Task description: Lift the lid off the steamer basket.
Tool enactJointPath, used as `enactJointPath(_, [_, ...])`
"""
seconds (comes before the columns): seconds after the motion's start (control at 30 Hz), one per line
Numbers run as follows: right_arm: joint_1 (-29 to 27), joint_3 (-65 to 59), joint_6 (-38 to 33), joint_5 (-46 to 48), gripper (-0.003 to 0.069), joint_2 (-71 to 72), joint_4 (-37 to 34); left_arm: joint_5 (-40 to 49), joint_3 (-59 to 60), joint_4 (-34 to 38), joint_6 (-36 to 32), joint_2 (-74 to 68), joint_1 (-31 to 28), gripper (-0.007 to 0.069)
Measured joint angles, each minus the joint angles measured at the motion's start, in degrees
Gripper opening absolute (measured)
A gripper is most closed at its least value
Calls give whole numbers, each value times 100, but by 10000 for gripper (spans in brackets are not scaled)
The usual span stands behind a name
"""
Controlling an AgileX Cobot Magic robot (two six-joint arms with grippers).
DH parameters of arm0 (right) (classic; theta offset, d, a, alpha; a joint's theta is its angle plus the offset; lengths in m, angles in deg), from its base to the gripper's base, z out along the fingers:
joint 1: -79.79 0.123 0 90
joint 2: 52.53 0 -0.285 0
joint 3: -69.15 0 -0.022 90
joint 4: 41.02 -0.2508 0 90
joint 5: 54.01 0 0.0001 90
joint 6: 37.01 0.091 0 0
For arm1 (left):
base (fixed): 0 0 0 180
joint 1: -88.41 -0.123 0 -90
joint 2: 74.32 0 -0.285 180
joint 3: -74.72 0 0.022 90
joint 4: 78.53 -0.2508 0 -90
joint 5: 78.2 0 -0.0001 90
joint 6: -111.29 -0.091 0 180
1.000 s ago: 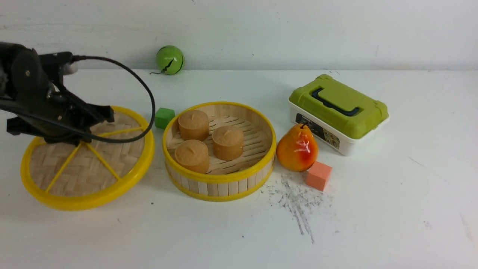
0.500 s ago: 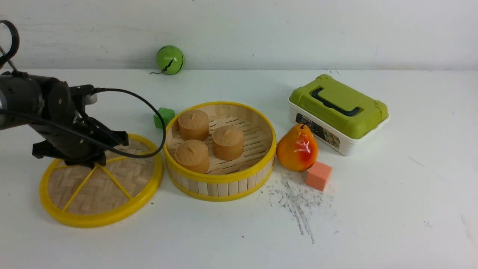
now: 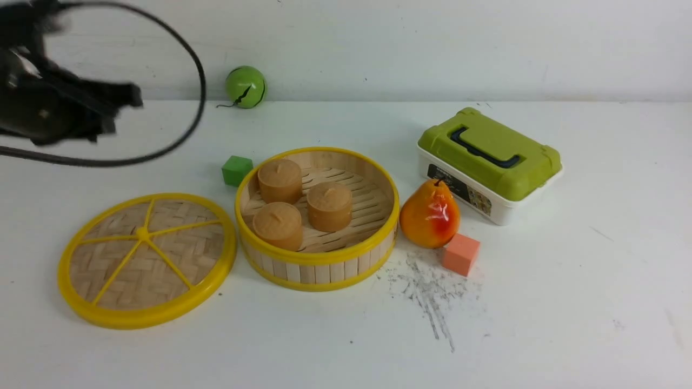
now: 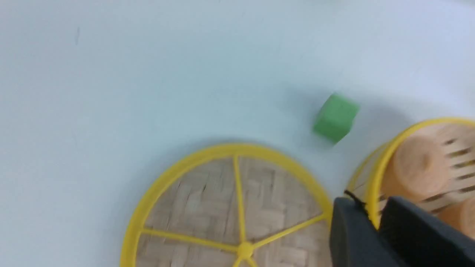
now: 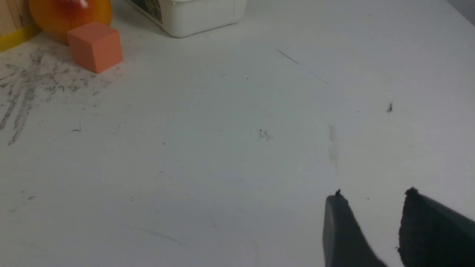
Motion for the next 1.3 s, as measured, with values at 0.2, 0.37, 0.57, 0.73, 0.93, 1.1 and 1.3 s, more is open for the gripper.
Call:
enactJointPath(0.2, [0, 0, 0, 0, 240, 0, 0, 6, 138, 424, -637, 1863, 0, -13])
enactJointPath(0.37, [0, 0, 0, 0, 240, 0, 0, 75, 1184, 907, -1021, 3191, 0, -13])
enactJointPath(0.57, [0, 0, 0, 0, 240, 0, 0, 145, 2544, 1351, -1456, 4470, 0, -13])
enactJointPath(0.73, [0, 0, 0, 0, 240, 0, 0, 655, 2984, 1461, -1555, 5339, 0, -13])
enactJointPath(0.93, [0, 0, 0, 0, 240, 0, 0, 1660, 3154, 1460, -1571, 5940, 0, -13])
enactJointPath(1.1, [0, 0, 0, 0, 240, 0, 0, 2176, 3154, 1460, -1571, 5955, 0, -13])
enactJointPath(1.3, [0, 0, 0, 0, 240, 0, 0, 1988, 3378, 1178, -1571, 6202, 0, -13])
